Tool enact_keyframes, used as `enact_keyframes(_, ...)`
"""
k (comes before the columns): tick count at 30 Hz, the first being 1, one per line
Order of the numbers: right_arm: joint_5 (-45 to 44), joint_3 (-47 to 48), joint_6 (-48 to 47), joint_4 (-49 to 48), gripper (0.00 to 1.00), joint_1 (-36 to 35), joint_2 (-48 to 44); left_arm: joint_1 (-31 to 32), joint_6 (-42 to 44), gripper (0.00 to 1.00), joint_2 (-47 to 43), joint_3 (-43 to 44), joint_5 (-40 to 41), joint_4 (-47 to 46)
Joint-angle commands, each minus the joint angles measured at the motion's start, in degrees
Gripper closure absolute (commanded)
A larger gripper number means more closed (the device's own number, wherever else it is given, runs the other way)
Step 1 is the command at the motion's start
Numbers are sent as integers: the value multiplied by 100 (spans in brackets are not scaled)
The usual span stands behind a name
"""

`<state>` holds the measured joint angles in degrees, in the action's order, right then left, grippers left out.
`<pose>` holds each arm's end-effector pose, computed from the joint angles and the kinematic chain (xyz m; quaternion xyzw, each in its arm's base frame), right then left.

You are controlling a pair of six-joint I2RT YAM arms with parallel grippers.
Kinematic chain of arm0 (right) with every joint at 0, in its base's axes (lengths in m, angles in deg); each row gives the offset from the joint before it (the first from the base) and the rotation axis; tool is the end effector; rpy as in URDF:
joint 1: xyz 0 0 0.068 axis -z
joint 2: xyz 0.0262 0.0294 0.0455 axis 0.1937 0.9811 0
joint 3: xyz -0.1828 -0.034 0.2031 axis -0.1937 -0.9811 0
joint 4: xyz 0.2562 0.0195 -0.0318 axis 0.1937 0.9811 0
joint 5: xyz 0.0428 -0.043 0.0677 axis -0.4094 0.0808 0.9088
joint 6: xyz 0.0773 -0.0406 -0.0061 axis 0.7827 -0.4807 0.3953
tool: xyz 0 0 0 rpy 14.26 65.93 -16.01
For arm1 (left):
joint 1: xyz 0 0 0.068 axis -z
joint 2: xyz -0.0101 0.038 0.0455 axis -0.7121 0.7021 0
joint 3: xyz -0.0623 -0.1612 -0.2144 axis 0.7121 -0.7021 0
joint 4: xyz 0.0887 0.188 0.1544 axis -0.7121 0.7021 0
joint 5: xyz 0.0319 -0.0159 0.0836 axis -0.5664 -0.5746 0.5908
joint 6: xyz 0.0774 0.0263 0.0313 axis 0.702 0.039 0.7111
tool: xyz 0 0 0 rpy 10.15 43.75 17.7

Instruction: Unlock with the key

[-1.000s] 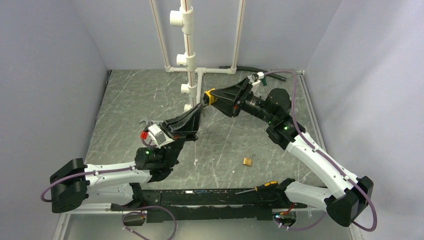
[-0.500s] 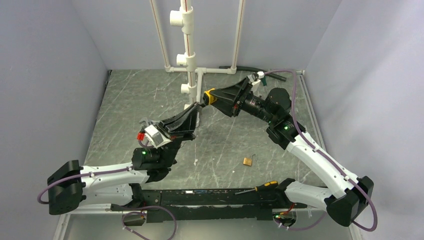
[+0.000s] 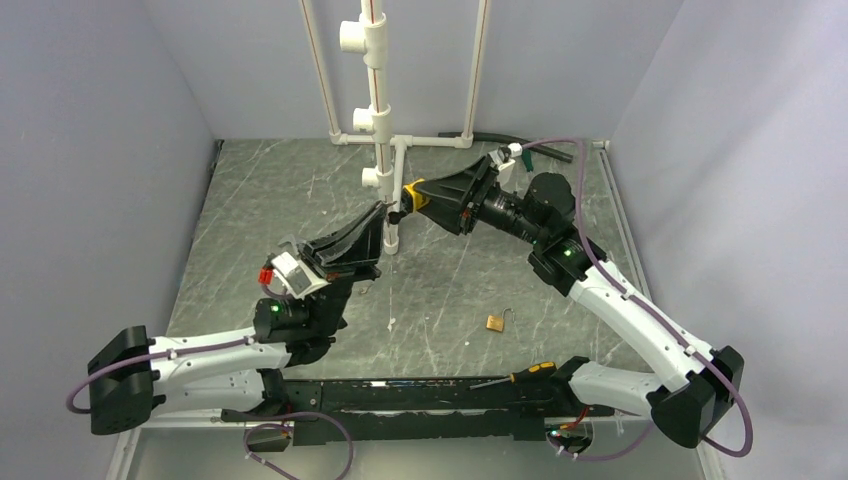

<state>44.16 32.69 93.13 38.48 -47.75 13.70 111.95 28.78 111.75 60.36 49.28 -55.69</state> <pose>0.2115 0.1986 0.4153 0.1562 0.6595 0.7118 0.1842 0.1053 -0.1724 0.4075 0.0191 0.3219 -0.4303 0.8431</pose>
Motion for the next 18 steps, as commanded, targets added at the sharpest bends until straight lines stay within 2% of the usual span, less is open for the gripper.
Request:
enact_keyframes(1,-99,408,-7,-422,100,-84,-53,-10,18,100,169,91,27,-264)
enact_keyframes(18,-214,497,-51,-394,100,-122,-110,-11,-49,100,94,-55,143,-358)
